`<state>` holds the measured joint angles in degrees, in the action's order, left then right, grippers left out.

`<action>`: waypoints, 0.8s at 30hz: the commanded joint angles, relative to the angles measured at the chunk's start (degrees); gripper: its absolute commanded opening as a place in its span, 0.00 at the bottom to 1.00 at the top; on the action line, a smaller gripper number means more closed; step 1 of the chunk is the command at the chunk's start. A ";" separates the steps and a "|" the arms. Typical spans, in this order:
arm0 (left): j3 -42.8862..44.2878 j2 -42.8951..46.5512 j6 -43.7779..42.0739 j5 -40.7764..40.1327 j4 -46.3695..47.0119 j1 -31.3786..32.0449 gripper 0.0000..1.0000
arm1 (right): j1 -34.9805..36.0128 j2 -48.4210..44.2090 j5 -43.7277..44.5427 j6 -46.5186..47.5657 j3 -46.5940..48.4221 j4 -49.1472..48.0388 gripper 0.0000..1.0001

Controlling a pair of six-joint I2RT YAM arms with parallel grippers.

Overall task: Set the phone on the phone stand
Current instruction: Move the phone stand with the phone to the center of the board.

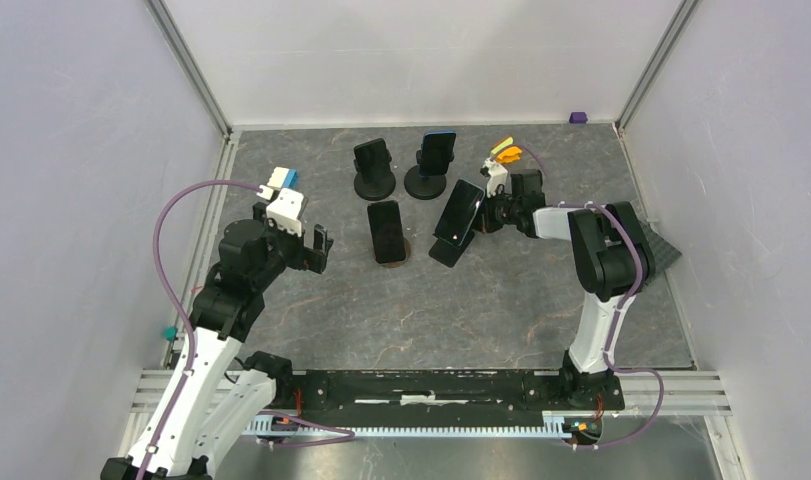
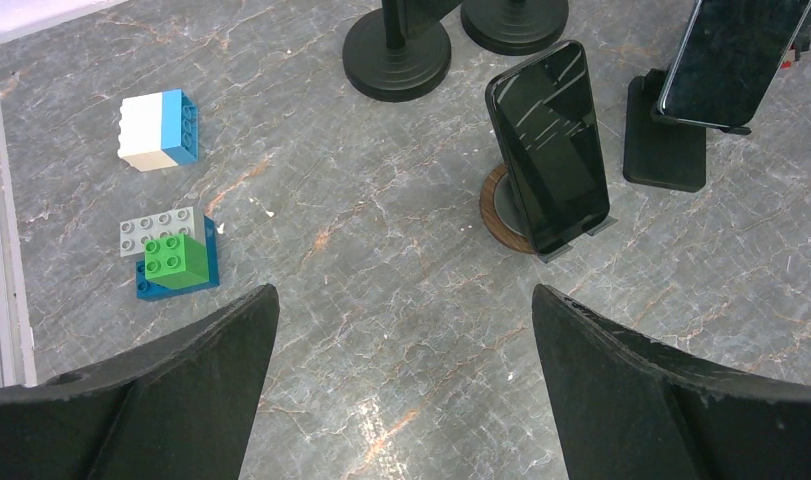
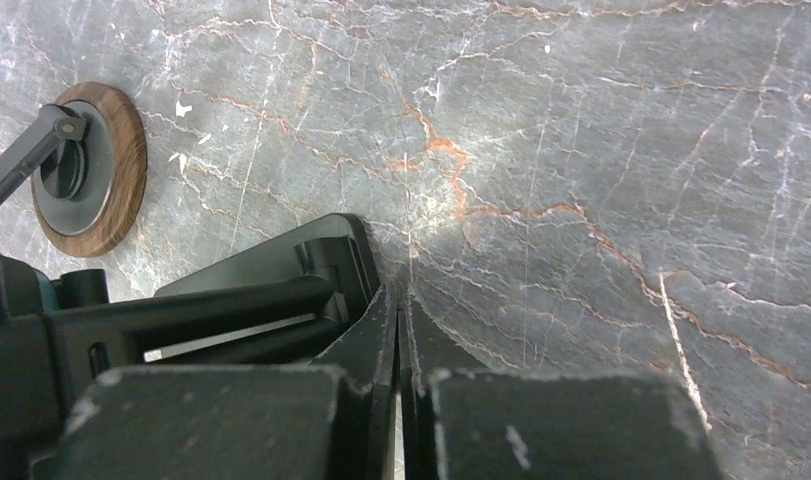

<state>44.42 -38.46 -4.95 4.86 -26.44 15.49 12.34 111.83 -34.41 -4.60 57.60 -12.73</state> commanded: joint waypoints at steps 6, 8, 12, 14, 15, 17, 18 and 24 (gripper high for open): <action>1.52 0.87 1.65 0.63 2.18 -0.02 1.00 | -4.58 -5.05 -0.26 3.10 -0.48 4.29 0.01; 1.55 0.79 1.59 0.75 2.17 -0.02 1.00 | -5.11 -7.10 -0.71 3.94 -2.25 4.94 0.01; 1.67 0.69 1.45 0.86 2.18 0.01 1.00 | -5.10 -10.08 -1.91 4.07 -6.17 5.70 0.01; 1.74 0.63 1.51 0.96 2.13 0.02 1.00 | -4.96 -10.70 -2.08 4.12 -7.64 5.79 0.01; 1.85 0.59 1.54 0.94 2.18 0.06 1.00 | -4.93 -10.78 -2.14 4.07 -8.28 5.79 0.01; 1.87 0.68 1.67 0.95 2.18 0.02 1.00 | -4.72 -10.53 -2.49 4.08 -9.22 5.47 0.01; 1.83 0.69 1.68 0.94 2.18 0.01 1.00 | -4.54 -10.34 -2.59 4.07 -9.58 5.15 0.01; 1.78 0.78 1.68 0.85 2.18 -0.01 1.00 | -2.90 -7.88 -2.43 3.30 -8.97 3.95 0.01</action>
<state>44.42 -38.09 -4.95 4.91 -26.46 15.49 8.47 102.61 -36.12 -1.41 47.77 -7.29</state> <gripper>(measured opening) 0.993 0.007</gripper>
